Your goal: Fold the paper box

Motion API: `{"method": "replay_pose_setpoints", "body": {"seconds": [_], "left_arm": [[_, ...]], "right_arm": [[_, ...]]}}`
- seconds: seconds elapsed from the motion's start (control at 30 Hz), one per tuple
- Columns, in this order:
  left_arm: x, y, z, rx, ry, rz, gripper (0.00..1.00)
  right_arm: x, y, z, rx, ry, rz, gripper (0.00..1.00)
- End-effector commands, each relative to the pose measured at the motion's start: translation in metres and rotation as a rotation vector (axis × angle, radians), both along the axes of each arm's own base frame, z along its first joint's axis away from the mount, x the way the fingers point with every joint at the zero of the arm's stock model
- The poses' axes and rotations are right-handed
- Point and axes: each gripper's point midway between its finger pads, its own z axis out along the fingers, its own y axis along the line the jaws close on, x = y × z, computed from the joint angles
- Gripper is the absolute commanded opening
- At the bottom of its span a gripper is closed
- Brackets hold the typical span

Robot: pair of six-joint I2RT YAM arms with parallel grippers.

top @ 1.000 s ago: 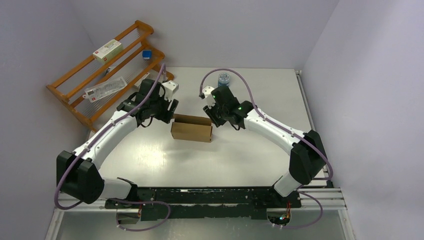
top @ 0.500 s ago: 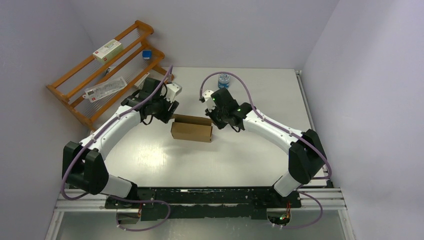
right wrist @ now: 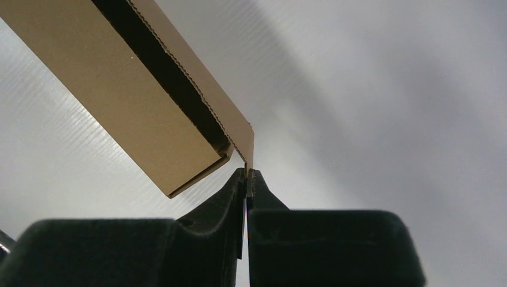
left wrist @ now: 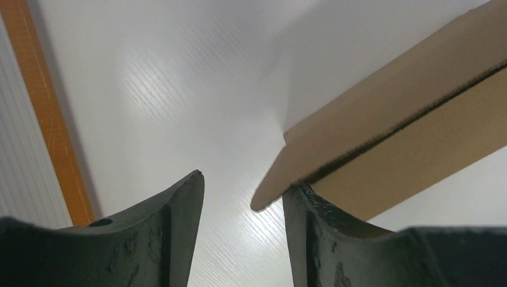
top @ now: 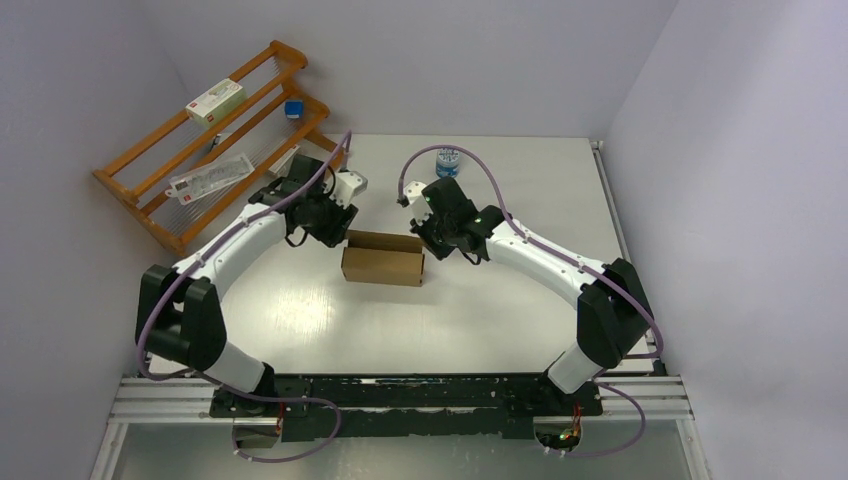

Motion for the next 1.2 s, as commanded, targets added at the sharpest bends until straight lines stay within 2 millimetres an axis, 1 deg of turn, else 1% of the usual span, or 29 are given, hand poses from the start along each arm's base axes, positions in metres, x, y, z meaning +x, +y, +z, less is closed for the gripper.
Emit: {"method": "replay_pose_setpoints", "body": {"seconds": [0.0,0.1,0.27,0.4,0.47,0.57,0.7,0.77,0.9,1.0,1.17], "left_arm": [[0.012,-0.011,0.009,-0.047,-0.001,-0.061,0.53],[0.008,-0.011,0.004,-0.048,0.027,-0.063,0.43],[0.001,-0.014,0.008,-0.088,0.021,-0.058,0.24],[-0.006,-0.016,0.012,-0.118,0.028,-0.033,0.18],[-0.01,-0.017,0.013,-0.137,0.043,-0.017,0.15],[-0.016,-0.019,0.011,-0.174,0.068,0.031,0.12],[-0.027,-0.02,0.003,-0.206,0.146,0.107,0.07],[-0.032,-0.021,-0.001,-0.226,0.18,0.157,0.06],[-0.038,-0.024,-0.002,-0.281,0.214,0.239,0.05],[-0.039,-0.027,0.002,-0.318,0.218,0.288,0.05],[-0.041,-0.026,0.005,-0.333,0.218,0.343,0.05]], "right_arm": [[-0.002,0.001,0.001,0.012,0.006,0.022,0.05],[-0.002,0.002,0.001,0.012,0.005,0.023,0.05],[-0.002,0.003,0.004,0.024,0.002,0.019,0.05],[-0.003,0.006,0.006,0.046,0.017,0.005,0.05],[-0.004,0.008,0.006,0.06,0.033,-0.015,0.05],[-0.004,0.008,0.005,0.072,0.06,-0.07,0.01],[-0.003,0.005,0.002,0.078,0.1,-0.173,0.0],[0.0,0.002,0.003,0.073,0.108,-0.239,0.0],[0.002,0.002,0.003,0.08,0.163,-0.353,0.0],[0.002,0.007,0.003,0.112,0.204,-0.422,0.0],[0.001,0.008,0.003,0.126,0.241,-0.506,0.0]]}}
